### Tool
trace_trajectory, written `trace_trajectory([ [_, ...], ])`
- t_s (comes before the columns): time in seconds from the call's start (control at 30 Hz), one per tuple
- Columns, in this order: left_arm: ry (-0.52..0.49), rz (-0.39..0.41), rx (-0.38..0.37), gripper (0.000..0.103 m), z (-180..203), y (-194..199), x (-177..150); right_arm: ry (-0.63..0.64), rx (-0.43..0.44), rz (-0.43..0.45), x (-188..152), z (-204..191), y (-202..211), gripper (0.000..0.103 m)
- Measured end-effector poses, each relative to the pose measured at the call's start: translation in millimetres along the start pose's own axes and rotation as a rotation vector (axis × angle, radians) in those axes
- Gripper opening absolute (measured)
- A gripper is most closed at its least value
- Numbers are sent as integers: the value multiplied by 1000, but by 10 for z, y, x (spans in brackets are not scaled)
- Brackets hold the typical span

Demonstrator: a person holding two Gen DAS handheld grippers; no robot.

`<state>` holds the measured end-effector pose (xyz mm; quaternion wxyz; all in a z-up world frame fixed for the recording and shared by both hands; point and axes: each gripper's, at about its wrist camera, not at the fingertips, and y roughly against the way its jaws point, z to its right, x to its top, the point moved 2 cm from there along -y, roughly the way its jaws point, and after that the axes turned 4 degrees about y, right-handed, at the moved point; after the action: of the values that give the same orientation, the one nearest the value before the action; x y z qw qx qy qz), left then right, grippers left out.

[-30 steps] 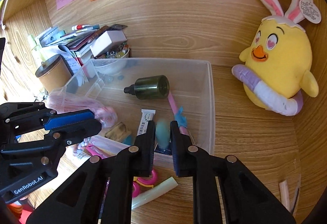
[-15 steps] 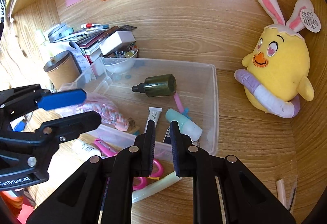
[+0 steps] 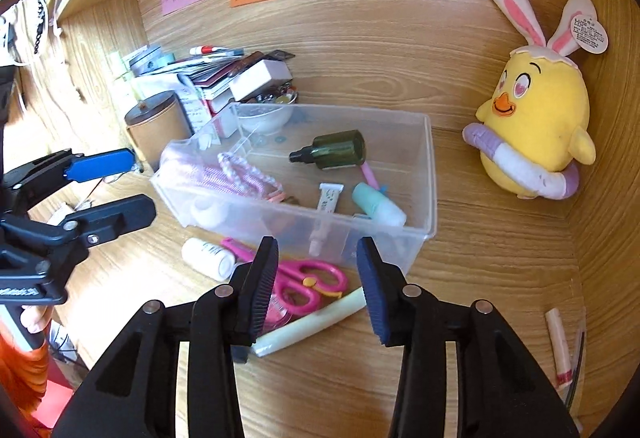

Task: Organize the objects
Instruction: 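Grasp the white pill bottle with the left gripper while the right grasps the purple lipstick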

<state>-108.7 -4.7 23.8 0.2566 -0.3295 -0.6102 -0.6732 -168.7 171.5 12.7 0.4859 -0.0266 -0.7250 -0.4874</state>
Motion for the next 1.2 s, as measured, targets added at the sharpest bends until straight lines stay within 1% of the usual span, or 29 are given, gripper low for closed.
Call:
trace_trajectory([
  [0.1,8,-50,36,72,-77,-96,-174,19,18,-15,-99,-115,-13,38],
  [0.17,17,-90,45,71,-112,-173,-290,35,29,-28,-172,-200,-32,38],
  [0.3,41,-167,42,72,-180,-343,-468,51,73,-63,-316,-353,-126,38],
  [0.37,43,-184,39,72,-195,-405,-517,62,76,-83,-377,-417,-192,38],
  [0.6,50,-219,11,72,-157,-573,-495,84,103,-131,-519,-542,-341,38],
  [0.73,53,-236,23,72,-139,-681,-468,101,97,-134,-532,-575,-375,38],
  [0.8,63,-248,13,72,-137,-722,-465,111,98,-142,-535,-600,-402,30],
  [0.87,71,-252,1,72,-135,-741,-459,118,94,-149,-544,-618,-433,25],
  [1.0,86,-248,-10,72,-132,-766,-449,114,83,-138,-546,-618,-419,24],
  [1.13,122,-238,-32,72,-168,-782,-426,105,79,-124,-531,-593,-340,24],
  [1.17,125,-236,-35,68,-172,-782,-422,102,77,-119,-531,-586,-316,24],
  [1.2,126,-236,-41,62,-176,-779,-423,98,78,-115,-528,-580,-294,24],
])
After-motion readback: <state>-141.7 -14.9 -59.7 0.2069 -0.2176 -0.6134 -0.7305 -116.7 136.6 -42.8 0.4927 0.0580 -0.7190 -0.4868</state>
